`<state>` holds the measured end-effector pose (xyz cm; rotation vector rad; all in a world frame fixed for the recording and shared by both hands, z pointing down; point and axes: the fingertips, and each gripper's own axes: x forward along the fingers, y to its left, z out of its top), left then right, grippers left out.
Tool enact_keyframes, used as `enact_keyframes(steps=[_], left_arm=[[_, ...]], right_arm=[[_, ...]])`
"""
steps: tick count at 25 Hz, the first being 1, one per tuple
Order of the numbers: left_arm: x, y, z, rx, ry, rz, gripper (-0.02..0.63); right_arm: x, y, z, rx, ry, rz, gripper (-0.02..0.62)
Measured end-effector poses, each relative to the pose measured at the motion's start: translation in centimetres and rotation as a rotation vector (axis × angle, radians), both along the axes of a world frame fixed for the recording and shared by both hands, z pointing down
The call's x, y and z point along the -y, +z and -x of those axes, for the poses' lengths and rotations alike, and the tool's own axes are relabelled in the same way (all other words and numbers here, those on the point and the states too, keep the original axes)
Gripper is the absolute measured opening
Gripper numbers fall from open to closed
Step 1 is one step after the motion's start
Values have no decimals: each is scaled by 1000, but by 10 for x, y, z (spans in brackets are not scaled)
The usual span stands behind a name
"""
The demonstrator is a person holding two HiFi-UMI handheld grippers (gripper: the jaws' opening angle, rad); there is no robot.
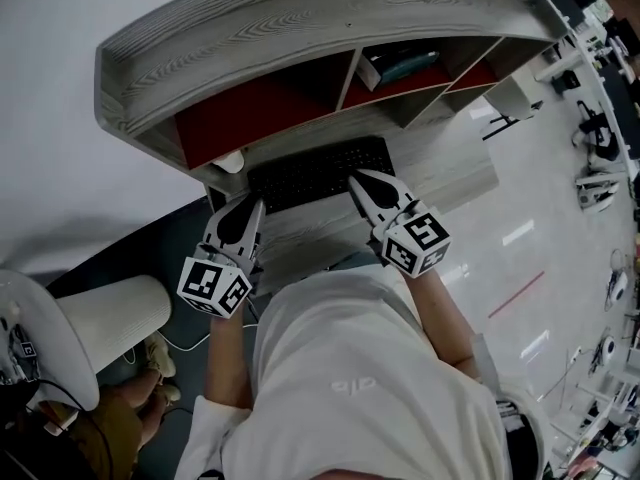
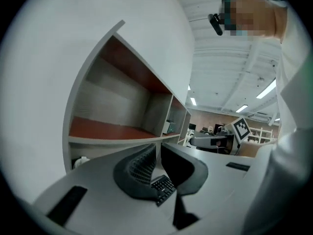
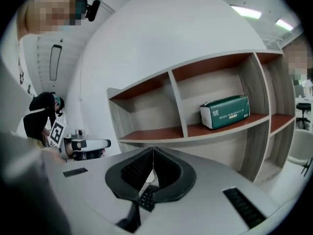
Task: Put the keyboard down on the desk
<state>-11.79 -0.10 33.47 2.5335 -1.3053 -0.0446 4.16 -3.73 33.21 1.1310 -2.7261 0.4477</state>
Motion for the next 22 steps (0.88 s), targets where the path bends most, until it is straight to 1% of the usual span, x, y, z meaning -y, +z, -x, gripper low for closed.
enact_keyframes(steps=[3, 6, 9, 17, 22], left_arm=[[-5, -16, -8, 45, 15, -58, 31], [-11, -28, -14, 50, 15, -106, 31], [-15, -34, -20, 51, 28, -122, 31], [-19, -34, -32, 34, 50, -126, 31], [-20, -30, -35, 29, 53, -122, 31]], right_arm=[[-8, -16, -2, -43, -5, -67, 29], [-15, -30, -3, -49, -9, -119, 29], [-21, -37, -4, -81, -12, -162, 29], [-29, -39, -3, -86, -11, -177, 29], [-32, -36, 1, -50, -23, -137, 29]])
